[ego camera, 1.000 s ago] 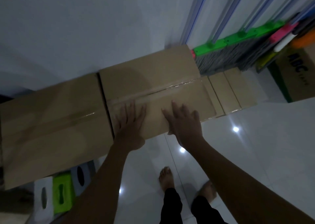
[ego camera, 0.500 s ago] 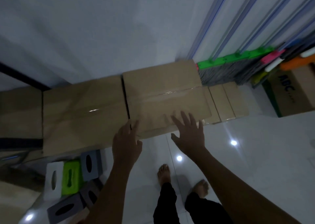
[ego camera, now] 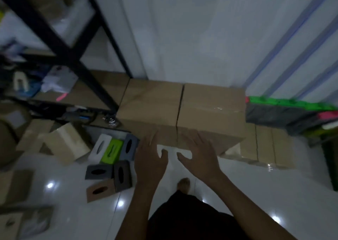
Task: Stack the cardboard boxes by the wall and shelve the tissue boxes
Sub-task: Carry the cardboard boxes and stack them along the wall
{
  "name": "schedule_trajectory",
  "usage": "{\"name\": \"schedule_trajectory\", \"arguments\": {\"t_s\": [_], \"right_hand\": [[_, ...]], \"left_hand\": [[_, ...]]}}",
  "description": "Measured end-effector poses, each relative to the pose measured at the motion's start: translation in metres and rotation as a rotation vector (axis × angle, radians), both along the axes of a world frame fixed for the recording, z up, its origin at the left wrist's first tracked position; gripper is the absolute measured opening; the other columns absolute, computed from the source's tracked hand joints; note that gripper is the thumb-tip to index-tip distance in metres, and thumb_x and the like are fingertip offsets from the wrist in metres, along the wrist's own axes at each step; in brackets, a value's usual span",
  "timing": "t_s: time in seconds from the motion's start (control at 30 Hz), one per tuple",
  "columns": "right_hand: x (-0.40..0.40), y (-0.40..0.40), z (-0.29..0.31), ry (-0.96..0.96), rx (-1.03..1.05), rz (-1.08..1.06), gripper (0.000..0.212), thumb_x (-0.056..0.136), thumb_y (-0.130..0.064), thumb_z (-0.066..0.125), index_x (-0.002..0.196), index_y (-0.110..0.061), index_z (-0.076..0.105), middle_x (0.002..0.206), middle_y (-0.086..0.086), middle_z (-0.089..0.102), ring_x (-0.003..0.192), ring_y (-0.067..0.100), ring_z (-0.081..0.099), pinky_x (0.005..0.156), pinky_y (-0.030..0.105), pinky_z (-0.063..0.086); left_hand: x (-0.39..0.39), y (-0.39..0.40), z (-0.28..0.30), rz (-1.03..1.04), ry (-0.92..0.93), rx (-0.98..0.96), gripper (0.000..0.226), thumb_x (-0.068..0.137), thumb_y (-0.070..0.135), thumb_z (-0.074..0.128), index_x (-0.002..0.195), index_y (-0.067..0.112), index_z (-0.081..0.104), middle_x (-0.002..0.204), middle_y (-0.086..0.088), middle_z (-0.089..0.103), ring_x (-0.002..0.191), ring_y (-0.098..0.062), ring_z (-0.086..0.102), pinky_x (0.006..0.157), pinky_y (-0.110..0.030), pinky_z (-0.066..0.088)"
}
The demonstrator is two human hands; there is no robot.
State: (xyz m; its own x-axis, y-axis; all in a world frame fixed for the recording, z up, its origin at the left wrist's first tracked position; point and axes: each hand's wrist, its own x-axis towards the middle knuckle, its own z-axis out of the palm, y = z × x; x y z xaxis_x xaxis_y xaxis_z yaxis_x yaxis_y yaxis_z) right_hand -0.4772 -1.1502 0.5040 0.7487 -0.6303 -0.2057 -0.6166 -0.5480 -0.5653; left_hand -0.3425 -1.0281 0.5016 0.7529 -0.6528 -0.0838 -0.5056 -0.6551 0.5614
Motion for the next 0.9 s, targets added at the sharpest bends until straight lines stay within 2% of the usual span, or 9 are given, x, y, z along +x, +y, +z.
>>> {"name": "schedule_trajectory", "arguments": {"t_s": [0.07, 0.13, 0.23, 0.3, 0.4, 0.5, 0.7, 0.83, 0.9], "right_hand": [[0.003, 0.019, 0.006, -0.032, 0.031, 0.099, 0.075, 0.086, -0.071, 0.036, 0.154, -0.043, 0.025, 0.166, -0.009, 0.018, 0.155, 0.02, 0.006, 0.122, 0.055, 0.016], [0.01, 0.044, 0.012, -0.112, 0.095, 0.144, 0.076, 0.085, -0.072, 0.037, 0.152, -0.037, 0.034, 0.163, -0.007, 0.028, 0.153, 0.021, 0.017, 0.118, 0.053, 0.028], [0.02, 0.085, 0.018, -0.188, 0.101, 0.235, 0.068, 0.089, -0.06, 0.051, 0.148, -0.027, 0.045, 0.154, -0.004, 0.042, 0.144, 0.021, 0.035, 0.112, 0.049, 0.037], [0.032, 0.117, 0.026, -0.181, 0.124, 0.329, 0.068, 0.089, -0.058, 0.053, 0.15, -0.029, 0.042, 0.154, -0.003, 0.042, 0.143, 0.021, 0.036, 0.113, 0.047, 0.037], [0.053, 0.16, 0.032, -0.149, 0.164, 0.45, 0.068, 0.092, -0.053, 0.058, 0.154, -0.034, 0.035, 0.159, -0.002, 0.034, 0.147, 0.02, 0.028, 0.118, 0.045, 0.031], [0.083, 0.214, 0.034, -0.104, 0.12, 0.588, 0.067, 0.095, -0.049, 0.059, 0.155, -0.037, 0.03, 0.161, -0.003, 0.029, 0.149, 0.02, 0.022, 0.119, 0.039, 0.027], [0.166, 0.337, 0.019, -0.032, 0.154, 0.725, 0.067, 0.094, -0.048, 0.059, 0.154, -0.04, 0.03, 0.164, -0.006, 0.023, 0.151, 0.022, 0.017, 0.119, 0.043, 0.027], [0.227, 0.437, 0.012, -0.005, 0.16, 0.812, 0.065, 0.094, -0.045, 0.06, 0.153, -0.037, 0.034, 0.161, -0.009, 0.028, 0.148, 0.019, 0.019, 0.12, 0.036, 0.024], [0.254, 0.477, 0.007, 0.048, 0.138, 0.869, 0.067, 0.093, -0.05, 0.057, 0.154, -0.038, 0.031, 0.163, -0.005, 0.027, 0.149, 0.02, 0.019, 0.121, 0.04, 0.025]], "left_hand": [[-0.025, 0.029, 0.013, 0.083, -0.041, -0.023, 0.071, 0.097, 0.033, 0.058, 0.159, 0.035, 0.025, 0.166, 0.006, 0.025, 0.153, -0.019, 0.025, 0.117, -0.042, 0.037], [-0.042, 0.065, 0.021, 0.181, -0.056, -0.069, 0.069, 0.094, 0.036, 0.055, 0.159, 0.033, 0.03, 0.166, 0.004, 0.027, 0.152, -0.021, 0.027, 0.116, -0.042, 0.037], [-0.048, 0.12, 0.013, 0.316, -0.035, -0.022, 0.066, 0.096, 0.043, 0.043, 0.158, 0.026, 0.035, 0.165, 0.002, 0.031, 0.152, -0.023, 0.027, 0.118, -0.043, 0.036], [-0.044, 0.161, 0.008, 0.359, -0.082, 0.036, 0.063, 0.101, 0.046, 0.036, 0.16, 0.025, 0.031, 0.164, 0.002, 0.032, 0.152, -0.022, 0.027, 0.117, -0.042, 0.038], [-0.042, 0.211, 0.013, 0.532, -0.068, -0.031, 0.062, 0.096, 0.04, 0.057, 0.155, 0.034, 0.039, 0.161, 0.003, 0.038, 0.148, -0.023, 0.035, 0.104, -0.04, 0.05], [-0.035, 0.27, 0.015, 0.654, -0.043, -0.024, 0.069, 0.09, 0.031, 0.068, 0.153, 0.03, 0.042, 0.159, -0.001, 0.041, 0.143, -0.027, 0.042, 0.098, -0.045, 0.053], [0.025, 0.398, 0.008, 0.812, 0.053, 0.001, 0.072, 0.094, 0.035, 0.065, 0.157, 0.041, 0.031, 0.166, 0.008, 0.026, 0.151, -0.02, 0.027, 0.108, -0.043, 0.044], [0.084, 0.501, 0.001, 0.9, 0.12, -0.007, 0.071, 0.095, 0.039, 0.063, 0.157, 0.045, 0.028, 0.166, 0.008, 0.025, 0.15, -0.02, 0.027, 0.109, -0.044, 0.045], [0.11, 0.541, -0.001, 0.952, 0.157, -0.014, 0.071, 0.094, 0.041, 0.063, 0.157, 0.043, 0.028, 0.166, 0.006, 0.026, 0.15, -0.022, 0.029, 0.11, -0.044, 0.041]]}}
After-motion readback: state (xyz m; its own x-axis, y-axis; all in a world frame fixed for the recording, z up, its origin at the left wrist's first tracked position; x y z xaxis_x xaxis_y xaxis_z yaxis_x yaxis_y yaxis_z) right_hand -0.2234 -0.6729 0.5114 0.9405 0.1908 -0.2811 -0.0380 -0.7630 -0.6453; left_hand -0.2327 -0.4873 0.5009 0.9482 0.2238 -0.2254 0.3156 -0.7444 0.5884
